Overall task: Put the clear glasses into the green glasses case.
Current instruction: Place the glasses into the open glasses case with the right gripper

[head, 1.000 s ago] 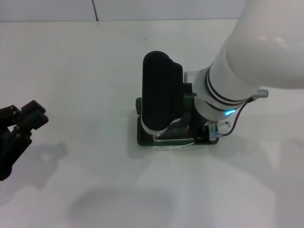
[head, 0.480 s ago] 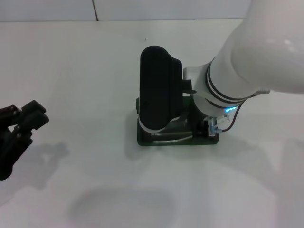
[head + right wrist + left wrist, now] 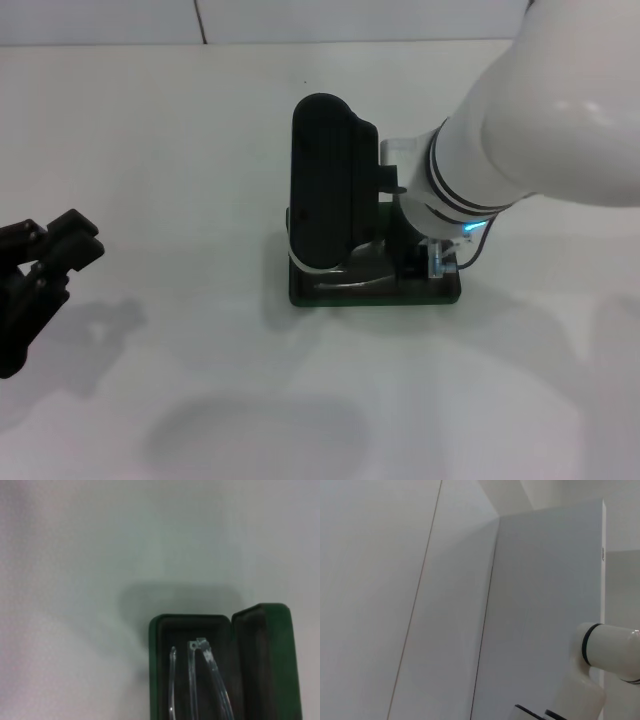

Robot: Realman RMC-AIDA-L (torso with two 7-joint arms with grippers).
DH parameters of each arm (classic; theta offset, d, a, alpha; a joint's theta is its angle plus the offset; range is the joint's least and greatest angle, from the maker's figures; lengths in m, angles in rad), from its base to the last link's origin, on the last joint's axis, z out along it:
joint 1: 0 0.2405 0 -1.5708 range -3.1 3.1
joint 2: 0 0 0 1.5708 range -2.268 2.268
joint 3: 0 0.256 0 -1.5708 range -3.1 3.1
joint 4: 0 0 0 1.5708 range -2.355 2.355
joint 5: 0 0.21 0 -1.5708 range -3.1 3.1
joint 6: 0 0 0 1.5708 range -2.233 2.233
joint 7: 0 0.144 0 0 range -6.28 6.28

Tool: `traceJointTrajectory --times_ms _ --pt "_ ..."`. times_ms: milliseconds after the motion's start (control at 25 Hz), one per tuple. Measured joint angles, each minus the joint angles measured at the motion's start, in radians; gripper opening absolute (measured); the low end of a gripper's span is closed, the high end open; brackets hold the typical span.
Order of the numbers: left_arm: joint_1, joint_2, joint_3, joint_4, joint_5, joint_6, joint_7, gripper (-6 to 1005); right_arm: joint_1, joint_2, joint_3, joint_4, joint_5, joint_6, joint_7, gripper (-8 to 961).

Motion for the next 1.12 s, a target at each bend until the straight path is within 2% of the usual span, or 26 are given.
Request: traceJointTrajectory --times_ms 560,1120 --pt "0.007 0.0 0.0 0.0 0.0 -0.002 0.004 136 -0.01 0.0 -0.024 0.035 -0.004 0.095 0.003 59" --pt "0.01 -0.001 0.004 -0.001 0.0 -0.002 0.007 136 -0.011 0.0 -0.02 0.046 0.004 0.098 0.015 62"
